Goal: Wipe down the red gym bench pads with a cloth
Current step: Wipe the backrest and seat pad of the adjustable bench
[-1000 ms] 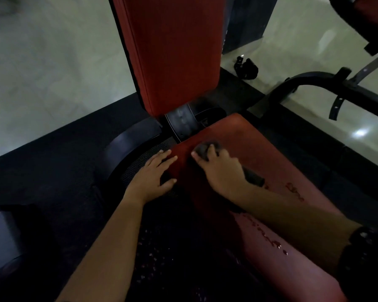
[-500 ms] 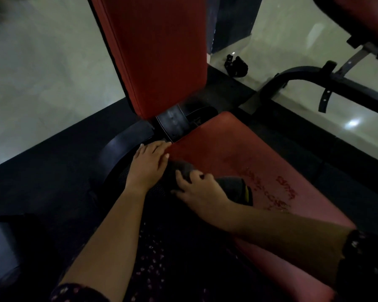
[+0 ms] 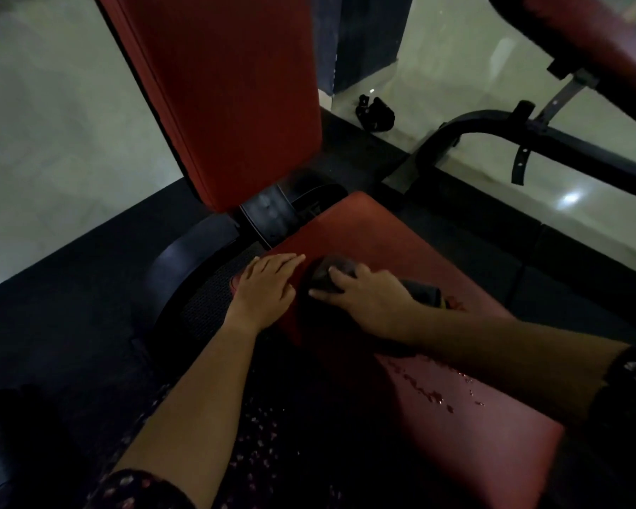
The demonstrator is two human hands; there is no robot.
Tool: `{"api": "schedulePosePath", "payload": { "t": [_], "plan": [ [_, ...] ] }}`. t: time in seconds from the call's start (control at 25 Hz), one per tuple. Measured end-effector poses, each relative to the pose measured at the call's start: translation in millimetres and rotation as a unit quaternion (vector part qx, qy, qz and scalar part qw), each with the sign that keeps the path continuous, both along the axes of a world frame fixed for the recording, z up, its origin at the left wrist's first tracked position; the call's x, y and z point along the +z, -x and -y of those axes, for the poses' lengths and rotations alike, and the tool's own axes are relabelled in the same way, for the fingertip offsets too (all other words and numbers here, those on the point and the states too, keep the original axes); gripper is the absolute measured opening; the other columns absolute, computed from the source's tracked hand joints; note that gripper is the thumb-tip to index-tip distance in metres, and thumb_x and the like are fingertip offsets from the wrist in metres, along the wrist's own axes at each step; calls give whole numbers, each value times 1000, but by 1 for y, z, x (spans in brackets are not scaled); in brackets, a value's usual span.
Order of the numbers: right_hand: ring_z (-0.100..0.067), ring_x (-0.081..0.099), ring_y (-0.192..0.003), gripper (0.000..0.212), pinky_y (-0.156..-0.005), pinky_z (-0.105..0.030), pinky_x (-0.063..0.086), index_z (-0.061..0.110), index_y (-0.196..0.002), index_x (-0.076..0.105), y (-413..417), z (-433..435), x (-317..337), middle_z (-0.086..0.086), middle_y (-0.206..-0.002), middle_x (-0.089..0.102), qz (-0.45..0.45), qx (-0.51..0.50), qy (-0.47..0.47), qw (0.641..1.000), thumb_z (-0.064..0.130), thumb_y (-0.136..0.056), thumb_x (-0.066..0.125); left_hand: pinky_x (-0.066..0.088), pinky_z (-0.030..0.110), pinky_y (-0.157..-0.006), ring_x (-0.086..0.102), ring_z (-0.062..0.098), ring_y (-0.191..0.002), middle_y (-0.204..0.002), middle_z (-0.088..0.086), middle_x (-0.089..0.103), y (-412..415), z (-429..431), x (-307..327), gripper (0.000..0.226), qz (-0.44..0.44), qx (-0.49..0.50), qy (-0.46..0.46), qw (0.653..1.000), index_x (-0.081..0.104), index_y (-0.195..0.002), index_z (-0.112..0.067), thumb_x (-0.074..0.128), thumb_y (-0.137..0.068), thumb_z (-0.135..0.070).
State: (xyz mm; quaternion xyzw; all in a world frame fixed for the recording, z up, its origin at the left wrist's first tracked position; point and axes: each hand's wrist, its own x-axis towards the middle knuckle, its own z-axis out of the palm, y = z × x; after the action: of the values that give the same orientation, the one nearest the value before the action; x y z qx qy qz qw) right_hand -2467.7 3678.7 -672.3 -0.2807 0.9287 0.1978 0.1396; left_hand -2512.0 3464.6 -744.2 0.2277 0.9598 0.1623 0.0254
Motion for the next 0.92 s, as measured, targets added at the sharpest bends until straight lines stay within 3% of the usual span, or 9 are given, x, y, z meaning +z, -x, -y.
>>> {"api": "schedulePosePath", "payload": {
  "t": [0.12,0.28,0.4,0.52,0.6,0.8,0.92],
  "plan": [
    [-36,45,-115,62,-74,-40,47,57,-146,-1,16,-34,7,-5,-158,12,-8,29,4,1000,28,-103,32,2,40,-119,25,17,-144,-154,-6,33,0,0,-3,62,-29,-27,15,999,33,-150,-30,26,-91,-47],
    [-34,48,-110,56,-72,-39,47,59,-144,9,65,-106,14,-4,-148,31,-61,-170,-46,982,34,-102,35,-1,47,-119,15,11,-144,-163,-7,12,-10,-10,-8,71,-38,-115,37,992,13,-155,-38,23,-89,-63],
    [-33,48,-114,54,-74,-38,44,54,-146,17,76,-102,15,-4,-144,37,-60,-242,-22,968,33,-101,38,-3,46,-118,19,15,-147,-160,-7,23,-7,-11,-7,67,-25,-116,44,992,21,-153,-39,16,-90,-62],
    [-33,48,-111,54,-67,-36,40,53,-147,17,60,-93,6,-6,-135,40,-55,-143,-11,988,30,-101,35,3,47,-119,24,14,-146,-156,-9,32,-5,-12,-7,62,-32,-108,23,993,33,-149,-39,18,-92,-56],
    [-32,48,-110,54,-65,-36,40,56,-145,17,61,-114,6,-4,-137,39,-63,-147,-15,987,32,-101,38,6,48,-119,27,14,-144,-154,-9,35,-4,-12,-9,58,-42,-107,20,993,36,-147,-38,19,-94,-52],
    [-33,46,-120,55,-87,-42,48,49,-147,22,49,-128,0,-3,-147,39,-73,-345,4,936,39,-98,44,7,42,-120,32,12,-142,-150,-9,43,-8,-11,-11,54,-43,-85,-32,995,49,-141,-31,17,-97,-40],
    [-33,42,-124,52,-87,-45,47,43,-150,20,18,-82,-6,-10,-145,36,-82,-299,16,951,32,-101,37,6,41,-119,33,13,-141,-149,-9,44,-7,-12,-12,55,-46,-80,-41,995,52,-138,-30,18,-97,-41]
  ]
}}
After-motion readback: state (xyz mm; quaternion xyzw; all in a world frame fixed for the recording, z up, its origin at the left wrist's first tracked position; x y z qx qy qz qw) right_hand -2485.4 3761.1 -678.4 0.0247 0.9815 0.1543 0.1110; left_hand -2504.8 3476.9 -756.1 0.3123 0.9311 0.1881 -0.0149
